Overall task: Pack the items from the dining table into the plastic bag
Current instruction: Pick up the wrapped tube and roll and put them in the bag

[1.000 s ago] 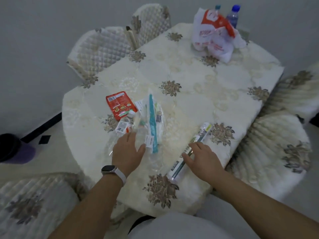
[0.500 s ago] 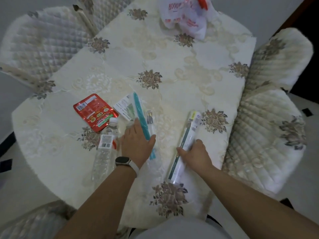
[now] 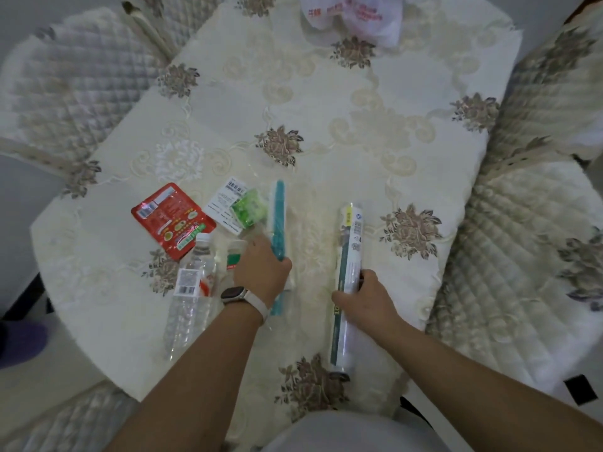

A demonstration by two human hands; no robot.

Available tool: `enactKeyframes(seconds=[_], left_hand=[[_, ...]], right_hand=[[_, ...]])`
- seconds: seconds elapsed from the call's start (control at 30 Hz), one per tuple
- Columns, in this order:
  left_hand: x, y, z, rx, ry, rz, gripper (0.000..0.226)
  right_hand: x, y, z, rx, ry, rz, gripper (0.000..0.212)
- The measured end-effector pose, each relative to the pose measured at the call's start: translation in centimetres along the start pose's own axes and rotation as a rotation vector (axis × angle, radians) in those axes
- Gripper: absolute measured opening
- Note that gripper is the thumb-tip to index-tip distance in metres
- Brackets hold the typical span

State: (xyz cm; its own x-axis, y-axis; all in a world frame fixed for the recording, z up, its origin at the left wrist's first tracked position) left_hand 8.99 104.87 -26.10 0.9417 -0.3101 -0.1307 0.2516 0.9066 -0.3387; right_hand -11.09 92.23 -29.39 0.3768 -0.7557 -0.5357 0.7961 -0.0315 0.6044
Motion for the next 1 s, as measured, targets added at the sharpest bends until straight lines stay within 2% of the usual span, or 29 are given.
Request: enactKeyframes(seconds=[0.17,0.33,0.43,0.67,1.0], left_hand=[[0.0,-0.2,0.9,-0.035,-0.035,0.034,0.026],[-1.8,-1.1,2.9,-0.227,-0.08,0.026,0.022],[-3.5,-1.4,4.5,-0.382,-0.076,0.048,0.025],[-7.0,-3.2,6.5,-0.647,0.007,-0.055,0.025],[-14.4,-9.2,6.4,-0.746,0.161,-0.238,0.021]], right_hand=[[0.2,0.7,1.1,0.034,0.061,0.037,0.044],[-0.8,2.0,3.6,0.076,0.025,0.097,0.038],[-2.6,2.7,5.3,0.105,-0.037,0.118,0.04],[-9.0,2.0,8.7,0.206,-0.199,0.115,0.039],[-15.7,-3.0,16.5,0.348,-0.441,0.076,0.043]])
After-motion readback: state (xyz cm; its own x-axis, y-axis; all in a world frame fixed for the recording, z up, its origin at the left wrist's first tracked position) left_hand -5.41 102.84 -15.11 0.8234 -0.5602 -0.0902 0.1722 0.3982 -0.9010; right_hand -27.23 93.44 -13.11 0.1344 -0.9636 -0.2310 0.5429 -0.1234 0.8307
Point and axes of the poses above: each hand's wrist, its own x-axis towards the middle knuckle, its own z-axis out of the back of the hand, y = z × x, the point moved 9 cm from there along x, towards the middle knuckle, and after that the axes turned 15 degrees about -y, right-handed, at the moved point
